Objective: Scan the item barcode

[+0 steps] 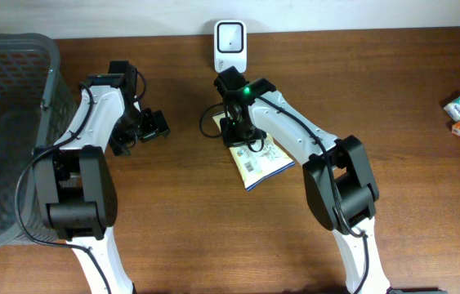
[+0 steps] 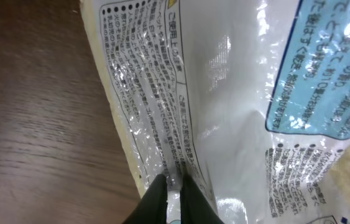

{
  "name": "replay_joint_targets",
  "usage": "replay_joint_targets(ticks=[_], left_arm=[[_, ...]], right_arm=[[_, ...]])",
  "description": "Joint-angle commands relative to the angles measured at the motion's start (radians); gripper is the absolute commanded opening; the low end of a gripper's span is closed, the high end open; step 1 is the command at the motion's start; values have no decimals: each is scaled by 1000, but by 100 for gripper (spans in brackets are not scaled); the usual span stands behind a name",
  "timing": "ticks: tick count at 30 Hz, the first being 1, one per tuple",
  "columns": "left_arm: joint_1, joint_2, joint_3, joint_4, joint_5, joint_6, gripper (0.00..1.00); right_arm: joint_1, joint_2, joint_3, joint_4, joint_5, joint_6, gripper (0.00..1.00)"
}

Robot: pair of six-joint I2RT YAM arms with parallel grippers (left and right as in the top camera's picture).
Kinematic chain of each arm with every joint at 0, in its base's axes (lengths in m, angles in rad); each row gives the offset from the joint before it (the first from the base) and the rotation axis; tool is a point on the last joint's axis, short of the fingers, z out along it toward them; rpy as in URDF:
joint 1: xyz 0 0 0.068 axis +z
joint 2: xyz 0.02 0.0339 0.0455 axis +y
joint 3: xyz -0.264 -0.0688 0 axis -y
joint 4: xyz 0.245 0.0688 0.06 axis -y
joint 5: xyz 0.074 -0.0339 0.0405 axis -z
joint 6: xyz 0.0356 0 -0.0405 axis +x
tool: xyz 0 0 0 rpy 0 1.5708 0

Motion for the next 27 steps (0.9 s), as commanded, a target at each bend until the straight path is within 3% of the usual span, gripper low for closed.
replay_joint_targets(ticks=[1, 6, 9, 14, 22, 27], left_arm=[[3, -25, 9, 0, -11, -8, 99], [3, -25, 9, 0, -11, -8, 99], [3, -25, 9, 0, -11, -8, 99], [3, -25, 9, 0, -11, -8, 99], [3, -25, 9, 0, -11, -8, 99], [3, -25, 9, 0, -11, -9, 99]], right_arm=[[-6, 7, 98, -105, 37, 2, 9], [-25, 3, 355, -352, 61, 2, 18], [-40, 3, 371, -370, 63, 3, 20], [-35, 15, 238, -287, 25, 3, 20], [-37, 15, -94, 89, 42, 6, 19], [-53, -8, 31, -26, 60, 2, 12]])
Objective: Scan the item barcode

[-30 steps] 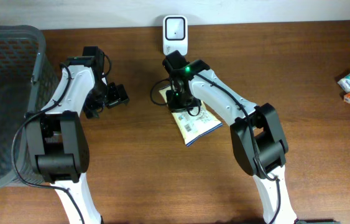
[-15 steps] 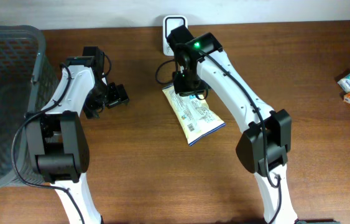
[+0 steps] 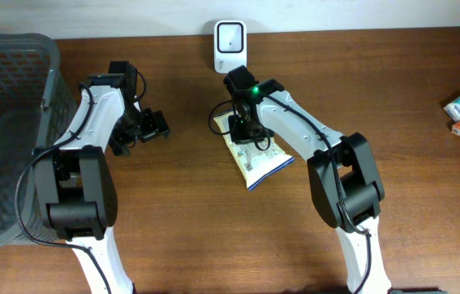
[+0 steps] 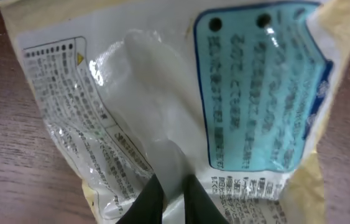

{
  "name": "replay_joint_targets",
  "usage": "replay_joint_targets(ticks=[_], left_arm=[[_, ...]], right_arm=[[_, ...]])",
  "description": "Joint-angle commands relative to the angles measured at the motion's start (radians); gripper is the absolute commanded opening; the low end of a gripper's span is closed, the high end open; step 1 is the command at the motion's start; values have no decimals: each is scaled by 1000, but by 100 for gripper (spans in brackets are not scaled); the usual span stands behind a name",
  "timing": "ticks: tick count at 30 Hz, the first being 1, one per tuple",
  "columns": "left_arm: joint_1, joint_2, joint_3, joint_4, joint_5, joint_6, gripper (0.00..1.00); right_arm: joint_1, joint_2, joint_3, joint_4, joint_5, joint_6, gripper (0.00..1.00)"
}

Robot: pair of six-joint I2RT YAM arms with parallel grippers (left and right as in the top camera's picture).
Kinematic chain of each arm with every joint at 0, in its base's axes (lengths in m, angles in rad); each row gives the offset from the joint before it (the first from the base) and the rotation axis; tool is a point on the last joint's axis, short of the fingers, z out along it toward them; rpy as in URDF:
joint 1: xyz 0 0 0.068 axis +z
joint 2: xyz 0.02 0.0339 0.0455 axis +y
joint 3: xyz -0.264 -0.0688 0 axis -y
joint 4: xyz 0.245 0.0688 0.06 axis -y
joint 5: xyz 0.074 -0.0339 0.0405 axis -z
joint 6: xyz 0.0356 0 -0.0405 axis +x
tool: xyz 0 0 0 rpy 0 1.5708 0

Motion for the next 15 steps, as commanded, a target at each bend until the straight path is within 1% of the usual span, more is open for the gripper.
replay_joint_targets(ticks=[1, 4, 7, 9, 11, 13, 15], left_arm=[[3, -25, 9, 0, -10, -8, 99], [3, -25, 9, 0, -10, -8, 99], [3, -25, 9, 0, -10, -8, 99], [3, -25, 9, 0, -10, -8, 99], [3, -25, 9, 0, -10, -8, 99], [3, -25, 9, 0, -10, -9, 99], [3, -25, 9, 0, -10, -8, 99]], right_arm=[[-17, -7, 126, -124, 32, 4, 13], [-31, -12, 309, -309, 35, 4, 20], [-40, -12, 420, -482, 35, 4, 28], [-42, -12, 426, -573, 35, 4, 30], [-38, -8, 394, -623, 35, 5, 30], [-28, -8, 317, -624, 35, 5, 34], [-22, -8, 250, -585, 35, 5, 36]])
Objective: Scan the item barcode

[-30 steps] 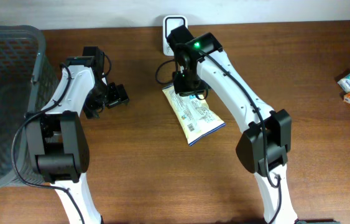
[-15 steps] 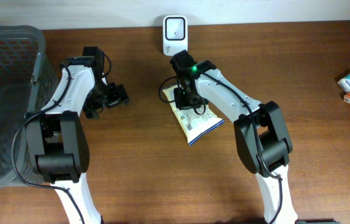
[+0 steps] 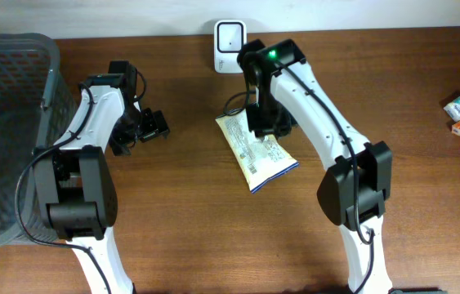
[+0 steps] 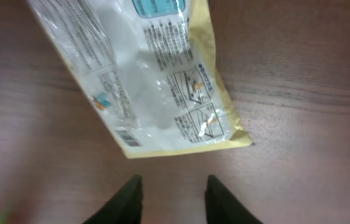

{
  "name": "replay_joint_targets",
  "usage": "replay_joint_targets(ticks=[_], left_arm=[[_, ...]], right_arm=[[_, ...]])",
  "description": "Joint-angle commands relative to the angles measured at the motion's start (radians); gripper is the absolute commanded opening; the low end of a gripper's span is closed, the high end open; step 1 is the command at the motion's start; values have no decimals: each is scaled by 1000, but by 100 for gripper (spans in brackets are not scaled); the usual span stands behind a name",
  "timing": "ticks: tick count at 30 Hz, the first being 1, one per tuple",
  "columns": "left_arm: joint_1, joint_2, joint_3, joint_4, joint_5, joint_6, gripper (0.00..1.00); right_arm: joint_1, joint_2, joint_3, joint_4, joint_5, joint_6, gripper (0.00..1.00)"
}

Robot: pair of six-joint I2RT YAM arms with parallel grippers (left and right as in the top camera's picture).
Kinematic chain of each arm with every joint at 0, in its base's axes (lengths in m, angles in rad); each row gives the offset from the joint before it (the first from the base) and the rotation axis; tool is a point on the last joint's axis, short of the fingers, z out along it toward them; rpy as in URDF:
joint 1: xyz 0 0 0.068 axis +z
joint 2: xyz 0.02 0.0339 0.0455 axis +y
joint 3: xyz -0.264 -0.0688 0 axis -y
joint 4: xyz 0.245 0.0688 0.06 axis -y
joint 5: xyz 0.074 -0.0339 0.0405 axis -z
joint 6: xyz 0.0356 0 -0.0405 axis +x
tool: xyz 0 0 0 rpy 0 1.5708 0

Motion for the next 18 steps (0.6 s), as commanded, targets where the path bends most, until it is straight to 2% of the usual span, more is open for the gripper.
replay_joint_targets(ticks=[1, 6, 9, 13, 16, 18], left_arm=[[3, -25, 9, -1, -10, -8, 99], [3, -25, 9, -1, -10, -8, 99], [3, -25, 9, -1, -10, -8, 99], [3, -25, 9, -1, -10, -8, 99], [3, -25, 9, -1, -10, -8, 99], [3, -25, 9, 0, -10, -8, 99]], right_arm=[[19, -2, -140, 67, 16, 6, 36], [19, -2, -360, 322, 16, 17, 36], [18, -3, -379, 352, 15, 17, 32], [16, -30, -265, 225, 30, 9, 33], [16, -41, -66, 122, 39, 5, 43], [16, -41, 12, 129, 39, 5, 46]])
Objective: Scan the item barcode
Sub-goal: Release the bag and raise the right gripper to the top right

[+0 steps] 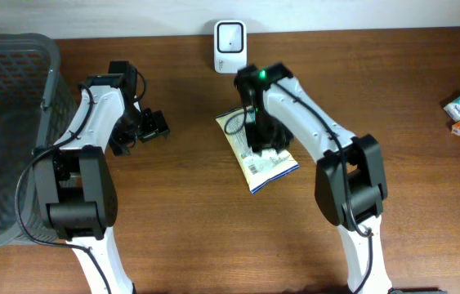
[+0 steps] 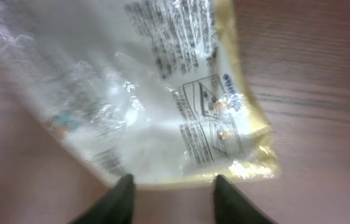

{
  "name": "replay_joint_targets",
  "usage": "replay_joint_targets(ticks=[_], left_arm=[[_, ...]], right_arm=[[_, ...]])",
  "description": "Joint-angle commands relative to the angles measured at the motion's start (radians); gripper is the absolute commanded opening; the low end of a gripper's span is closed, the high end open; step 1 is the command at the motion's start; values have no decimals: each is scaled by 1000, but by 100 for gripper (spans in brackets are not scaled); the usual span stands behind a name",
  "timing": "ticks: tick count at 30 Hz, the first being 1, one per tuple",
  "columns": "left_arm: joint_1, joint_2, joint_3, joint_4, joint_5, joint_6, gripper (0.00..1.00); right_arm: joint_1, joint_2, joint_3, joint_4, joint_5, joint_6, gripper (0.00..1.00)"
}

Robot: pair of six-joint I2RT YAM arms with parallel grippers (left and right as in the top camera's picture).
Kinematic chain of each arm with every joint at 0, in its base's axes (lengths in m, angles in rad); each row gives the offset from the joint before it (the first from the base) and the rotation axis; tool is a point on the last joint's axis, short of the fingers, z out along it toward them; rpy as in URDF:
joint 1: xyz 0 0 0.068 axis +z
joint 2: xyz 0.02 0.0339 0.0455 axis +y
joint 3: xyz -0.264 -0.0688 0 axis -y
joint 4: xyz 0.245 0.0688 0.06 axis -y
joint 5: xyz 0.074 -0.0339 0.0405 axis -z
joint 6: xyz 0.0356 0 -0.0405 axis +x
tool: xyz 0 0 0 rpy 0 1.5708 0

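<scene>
The item is a flat plastic packet (image 1: 262, 162) with white printed film, a yellow rim and a blue end. It lies on the table below the white scanner (image 1: 230, 37). In the right wrist view the packet (image 2: 162, 93) fills the upper frame, and a small barcode (image 2: 103, 162) shows near its edge. My right gripper (image 2: 175, 190) hangs open low over that edge, its dark fingers (image 2: 122, 199) spread wide with nothing between them. In the overhead view the right gripper (image 1: 260, 140) covers the packet's middle. The left gripper (image 1: 152, 125) rests apart at the left.
A dark mesh basket (image 1: 9, 122) fills the left side of the table. Small boxed items lie at the far right edge. The scanner stands against the back wall, a short way behind the packet.
My right gripper was open higher up by the packet's far end; now it is lower and nearer the packet's middle, fingers spread wider. The packet has hardly shifted. The left arm is unchanged.
The right gripper was first shut on the packet's film at its far end. At 1.1 s ago it still pinched the film, slightly nearer the scanner. By 0.6 s ago it had let go and stood open above the packet, and now it is low over the packet.
</scene>
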Motion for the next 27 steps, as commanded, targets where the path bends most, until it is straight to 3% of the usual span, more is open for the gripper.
replay_joint_targets(ticks=[1, 13, 16, 21, 27], left_arm=[[3, -25, 9, -1, -10, -8, 99], [3, -25, 9, -1, -10, -9, 99], [3, -25, 9, -1, -10, -8, 99], [3, -25, 9, -1, -10, -8, 99], [3, -25, 9, -1, -10, -8, 99]], right_arm=[[3, -42, 197, 23, 23, 4, 48], [5, 28, 48, 331, 23, 5, 51], [5, 28, 6, 367, 23, 5, 55], [3, 21, 48, 329, 19, 5, 57], [3, -16, 340, 109, 20, 5, 57]])
